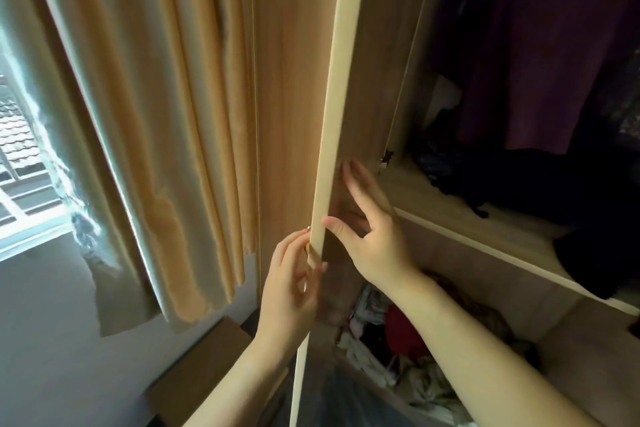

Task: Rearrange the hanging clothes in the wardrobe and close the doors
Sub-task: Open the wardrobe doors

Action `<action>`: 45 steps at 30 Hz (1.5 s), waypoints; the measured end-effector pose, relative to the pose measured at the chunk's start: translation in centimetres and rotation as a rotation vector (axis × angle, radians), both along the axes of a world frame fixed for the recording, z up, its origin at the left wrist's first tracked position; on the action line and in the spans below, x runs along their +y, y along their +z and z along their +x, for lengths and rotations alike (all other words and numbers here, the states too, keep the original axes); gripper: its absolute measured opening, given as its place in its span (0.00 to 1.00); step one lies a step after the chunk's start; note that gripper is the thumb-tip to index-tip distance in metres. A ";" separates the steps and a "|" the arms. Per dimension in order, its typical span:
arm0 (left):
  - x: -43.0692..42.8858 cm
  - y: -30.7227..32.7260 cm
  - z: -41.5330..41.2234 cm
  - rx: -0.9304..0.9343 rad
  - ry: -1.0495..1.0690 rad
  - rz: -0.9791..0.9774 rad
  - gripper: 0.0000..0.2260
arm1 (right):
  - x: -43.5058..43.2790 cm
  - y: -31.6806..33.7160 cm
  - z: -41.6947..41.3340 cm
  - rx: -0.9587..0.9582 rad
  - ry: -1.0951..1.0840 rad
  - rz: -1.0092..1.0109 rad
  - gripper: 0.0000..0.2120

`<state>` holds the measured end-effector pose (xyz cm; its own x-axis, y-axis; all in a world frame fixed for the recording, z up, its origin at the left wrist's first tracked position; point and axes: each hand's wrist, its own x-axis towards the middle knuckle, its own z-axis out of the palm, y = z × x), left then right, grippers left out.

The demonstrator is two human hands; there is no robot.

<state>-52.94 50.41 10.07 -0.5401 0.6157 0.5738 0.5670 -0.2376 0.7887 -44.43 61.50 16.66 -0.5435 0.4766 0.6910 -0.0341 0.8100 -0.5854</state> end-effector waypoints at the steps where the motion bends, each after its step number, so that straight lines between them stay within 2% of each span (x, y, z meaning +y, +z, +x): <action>1: 0.0 0.0 -0.2 -0.016 0.034 0.010 0.19 | 0.2 -0.1 -0.5 0.004 0.002 -0.006 0.29; 9: 0.0 0.0 -3.7 -0.116 0.135 0.003 0.17 | 1.8 -0.6 -5.4 0.111 -0.066 -0.028 0.32; 15: 0.1 0.0 -6.0 -0.141 0.149 0.007 0.17 | 1.6 -1.1 -8.3 0.130 -0.133 0.105 0.31; 20: -0.2 -0.3 -6.3 -0.083 0.150 -0.112 0.17 | 2.3 -1.8 -8.4 0.090 -0.129 0.153 0.30; 22: -0.7 -0.1 -5.6 0.026 0.210 -0.207 0.21 | 2.2 -1.7 -7.7 0.054 -0.097 0.146 0.29; 25: -1.8 -0.3 -4.1 0.184 0.298 -0.311 0.28 | 2.1 -2.3 -5.5 -0.045 -0.044 0.093 0.27; 29: -2.9 -2.4 -1.1 0.252 0.375 -0.445 0.31 | 2.8 -5.6 -0.4 -0.235 -0.010 -0.015 0.28; 36: 2.4 -4.4 6.0 0.332 0.291 -0.647 0.30 | 6.7 -8.4 11.0 -0.500 -0.118 -0.038 0.33; 40: 9.1 -2.6 9.6 0.383 0.175 -0.679 0.30 | 11.3 -7.0 16.6 -0.517 -0.244 -0.034 0.34; 45: 18.2 2.9 14.0 0.516 0.049 -0.582 0.31 | 18.0 -1.8 21.8 -0.459 -0.363 0.069 0.35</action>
